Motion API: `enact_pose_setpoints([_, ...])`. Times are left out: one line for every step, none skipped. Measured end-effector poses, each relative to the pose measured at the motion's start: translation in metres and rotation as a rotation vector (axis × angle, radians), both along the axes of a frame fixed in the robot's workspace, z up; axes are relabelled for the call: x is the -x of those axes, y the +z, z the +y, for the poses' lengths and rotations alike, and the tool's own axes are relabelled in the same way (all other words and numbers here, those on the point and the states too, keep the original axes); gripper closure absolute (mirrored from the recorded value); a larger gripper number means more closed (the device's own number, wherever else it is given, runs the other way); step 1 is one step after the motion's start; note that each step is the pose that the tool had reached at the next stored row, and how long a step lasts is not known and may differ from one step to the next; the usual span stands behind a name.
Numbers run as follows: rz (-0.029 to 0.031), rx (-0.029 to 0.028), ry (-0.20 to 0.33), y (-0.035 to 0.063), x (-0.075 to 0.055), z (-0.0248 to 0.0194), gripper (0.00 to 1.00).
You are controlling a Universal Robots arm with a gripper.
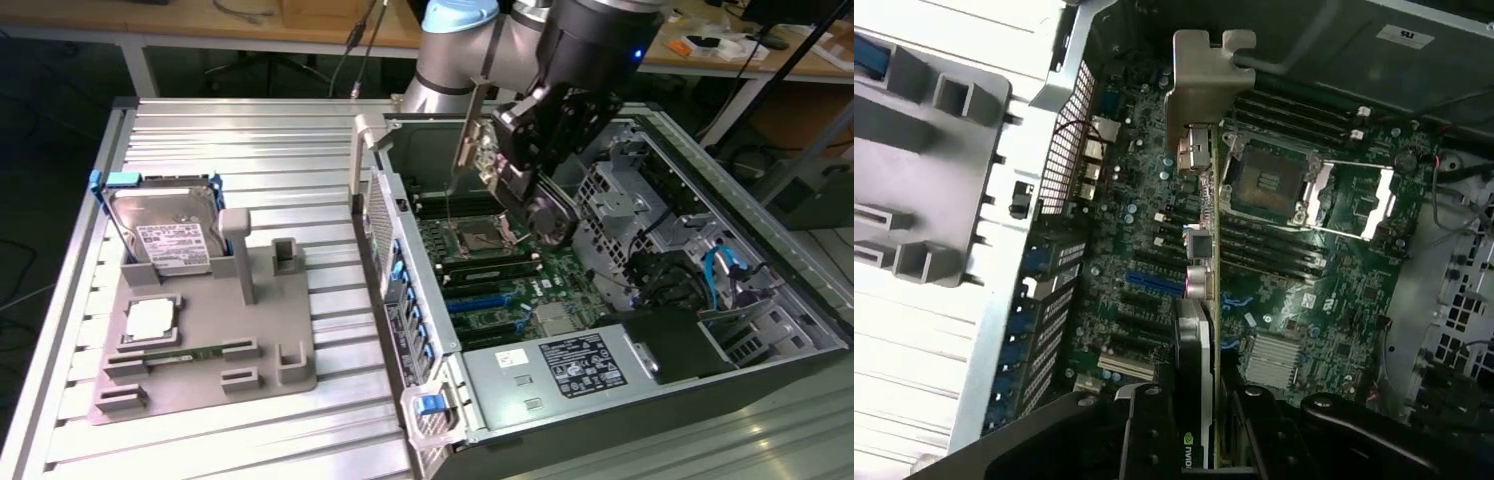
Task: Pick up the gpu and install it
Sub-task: 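Insert the gpu into the slot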
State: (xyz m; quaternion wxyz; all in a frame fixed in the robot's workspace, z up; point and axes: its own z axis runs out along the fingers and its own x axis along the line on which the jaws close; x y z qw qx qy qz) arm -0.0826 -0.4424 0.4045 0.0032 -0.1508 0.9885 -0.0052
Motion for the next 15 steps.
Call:
enact_pose_setpoints([0.0001, 0.0002, 0.029, 0.0000, 0.000, 0.0000, 0.73])
enact_pose_setpoints([0.0002, 0.0002, 0.047, -0.0001, 0.000, 0.0000, 0.73])
enact_pose_setpoints([0.0001, 0.0001, 0.067, -0.0002, 0.000, 0.0000, 0.73])
enact_pose_setpoints([0.0000, -0.0001, 0.085, -0.0004, 0.000, 0.0000, 0.73])
enact_pose_setpoints([-0.0002, -0.0002, 0.103, -0.0010, -0.001, 0.0000, 0.73])
enact_pose_setpoints([0.0000, -0.0001, 0.125, -0.0016, -0.001, 0.0000, 0.73])
enact_pose_setpoints([-0.0001, -0.0001, 0.141, -0.0023, -0.001, 0.0000, 0.73])
enact_pose_setpoints([-0.0001, -0.0001, 0.160, -0.0035, -0.001, 0.0000, 0.73])
enact_pose_setpoints([-0.0001, -0.0001, 0.179, -0.0049, -0.001, 0.0000, 0.73])
enact_pose_setpoints([0.0000, 0.0000, 0.196, -0.0063, -0.001, 0.0000, 0.73])
enact_pose_setpoints([0.0000, 0.0000, 0.215, -0.0079, -0.001, 0.0000, 0.73])
enact_pose_setpoints([0.0000, 0.0000, 0.234, -0.0093, -0.001, 0.0000, 0.73])
enact_pose_setpoints([0.0001, 0.0001, 0.252, -0.0106, -0.001, 0.0000, 0.73])
enact_pose_setpoints([0.0000, 0.0000, 0.270, -0.0125, -0.002, 0.0001, 0.73])
enact_pose_setpoints([0.0001, 0.0001, 0.281, -0.0140, -0.002, 0.0003, 0.73])
